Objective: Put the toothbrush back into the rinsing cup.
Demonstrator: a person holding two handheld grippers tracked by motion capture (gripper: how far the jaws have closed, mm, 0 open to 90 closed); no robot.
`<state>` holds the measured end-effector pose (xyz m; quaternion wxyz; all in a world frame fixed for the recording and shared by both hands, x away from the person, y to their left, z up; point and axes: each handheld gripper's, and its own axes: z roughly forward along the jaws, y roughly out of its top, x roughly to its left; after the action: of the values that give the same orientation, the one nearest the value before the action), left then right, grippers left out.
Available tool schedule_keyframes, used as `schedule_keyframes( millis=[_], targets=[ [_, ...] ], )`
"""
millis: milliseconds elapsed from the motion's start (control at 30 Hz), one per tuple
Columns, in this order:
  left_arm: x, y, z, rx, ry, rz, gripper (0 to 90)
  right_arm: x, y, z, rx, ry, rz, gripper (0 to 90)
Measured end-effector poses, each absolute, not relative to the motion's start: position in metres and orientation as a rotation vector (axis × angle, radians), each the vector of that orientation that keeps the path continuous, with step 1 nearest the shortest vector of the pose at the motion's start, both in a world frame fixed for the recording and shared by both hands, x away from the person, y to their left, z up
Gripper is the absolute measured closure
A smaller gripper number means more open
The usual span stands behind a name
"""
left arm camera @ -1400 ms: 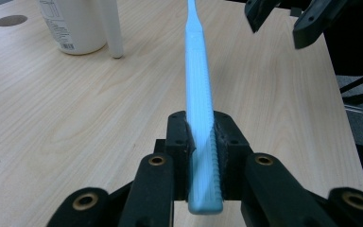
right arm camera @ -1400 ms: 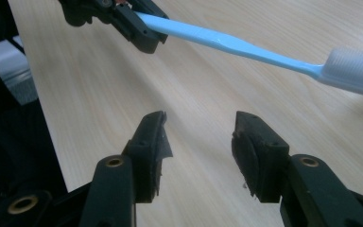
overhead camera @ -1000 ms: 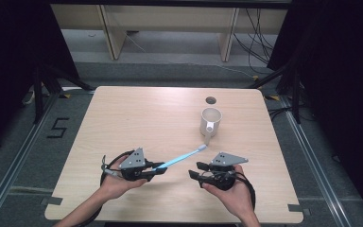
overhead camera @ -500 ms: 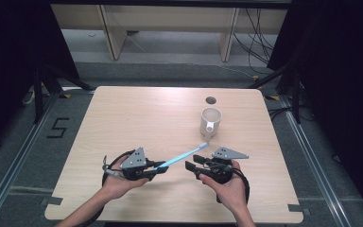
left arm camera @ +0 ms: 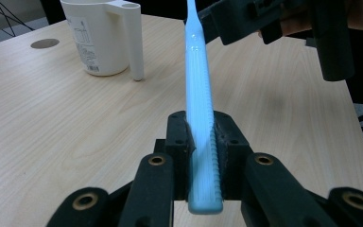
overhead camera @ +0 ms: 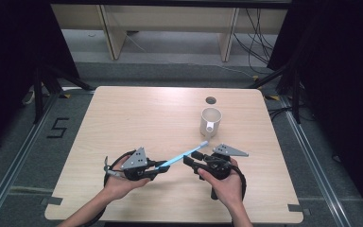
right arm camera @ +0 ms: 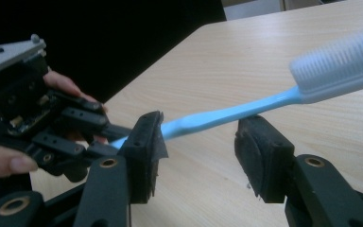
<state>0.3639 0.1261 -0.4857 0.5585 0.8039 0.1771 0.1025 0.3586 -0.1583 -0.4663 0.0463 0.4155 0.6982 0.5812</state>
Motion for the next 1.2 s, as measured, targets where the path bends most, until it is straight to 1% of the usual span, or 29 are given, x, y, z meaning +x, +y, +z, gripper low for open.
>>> schedule_keyframes(
  millis=[67,267,500,867,933,967,1067,1100,1133,1200],
  targets=[
    [0.364,0.126,-0.486,1.894,0.419,0.244,78.0,0.359,-0.157,-0.465,1.316,2.1,1.81,51.6],
    [0.364,0.122,-0.487,1.881,0.409,0.238,78.0,0.363,-0.154,-0.466,1.311,2.083,1.806,51.6],
    [0.364,0.118,-0.489,1.903,0.42,0.267,77.9,0.364,-0.152,-0.468,1.364,2.053,1.841,57.0],
    [0.363,0.109,-0.492,1.911,0.421,0.294,77.8,0.366,-0.154,-0.461,1.373,1.982,1.928,70.4],
    [0.362,0.108,-0.492,1.928,0.42,0.303,77.8,0.365,-0.154,-0.458,1.359,1.967,1.952,75.7],
    [0.363,0.106,-0.494,1.921,0.414,0.301,77.8,0.365,-0.154,-0.458,1.359,1.967,1.952,75.7],
    [0.363,0.102,-0.496,1.952,0.404,0.319,77.5,0.364,-0.152,-0.454,1.341,1.971,2.052,84.2],
    [0.363,0.1,-0.497,1.959,0.41,0.309,77.3,0.363,-0.151,-0.452,1.348,1.971,2.091,85.7],
    [0.364,0.1,-0.497,1.97,0.411,0.307,74.7,0.363,-0.148,-0.45,1.325,1.986,2.093,85.8],
    [0.365,0.099,-0.497,1.982,0.401,0.308,64.2,0.362,-0.146,-0.446,1.268,2.001,2.086,85.9]
  ],
)
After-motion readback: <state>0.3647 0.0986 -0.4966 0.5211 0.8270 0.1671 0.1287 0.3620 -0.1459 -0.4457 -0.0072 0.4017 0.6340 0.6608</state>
